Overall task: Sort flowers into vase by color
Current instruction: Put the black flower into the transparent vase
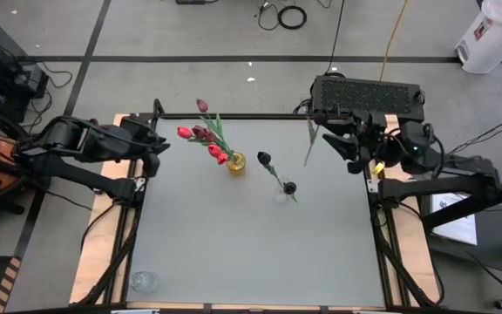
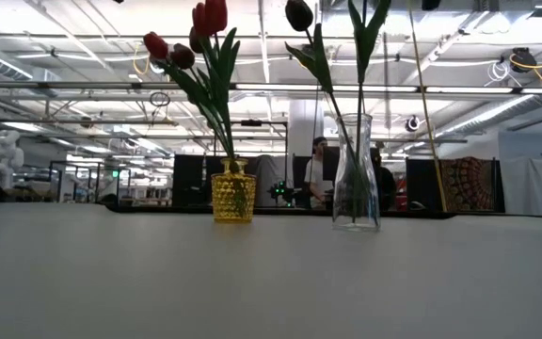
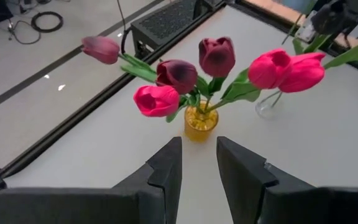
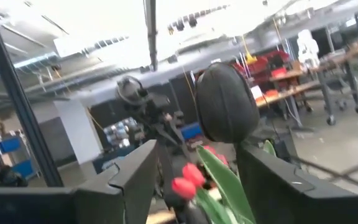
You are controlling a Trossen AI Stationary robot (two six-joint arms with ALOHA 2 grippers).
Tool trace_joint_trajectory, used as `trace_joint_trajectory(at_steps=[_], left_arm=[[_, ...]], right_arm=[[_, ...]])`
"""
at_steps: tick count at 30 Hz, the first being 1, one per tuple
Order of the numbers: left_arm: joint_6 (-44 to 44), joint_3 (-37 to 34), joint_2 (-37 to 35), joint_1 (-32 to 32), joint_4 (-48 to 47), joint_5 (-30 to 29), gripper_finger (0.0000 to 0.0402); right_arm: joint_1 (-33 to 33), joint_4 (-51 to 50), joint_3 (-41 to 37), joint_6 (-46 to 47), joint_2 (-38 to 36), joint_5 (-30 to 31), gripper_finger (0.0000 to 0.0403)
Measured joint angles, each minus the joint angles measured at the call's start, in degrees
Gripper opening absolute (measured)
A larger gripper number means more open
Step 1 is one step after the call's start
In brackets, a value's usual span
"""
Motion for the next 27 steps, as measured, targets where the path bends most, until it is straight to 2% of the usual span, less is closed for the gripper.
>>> trace_joint_trajectory(at_steps=[4,12,19,27], left_arm=[[0.0,0.0,0.1,0.0,-0.6,0.0,0.0107],[-0.1,0.0,0.0,0.0,-0.6,0.0,0.0107],[-0.1,0.0,0.0,0.0,-0.5,0.0,0.0107],[0.1,0.0,0.1,0.0,-0.5,0.0,0.0107]], right_arm=[[0.0,4.9,0.0,-1.2,2.0,-0.7,0.021],[0.1,5.4,0.0,0.8,3.8,-1.2,0.021],[0.5,11.5,0.0,0.3,5.7,-1.3,0.021],[1.4,13.0,0.0,0.7,7.3,-1.2,0.021]])
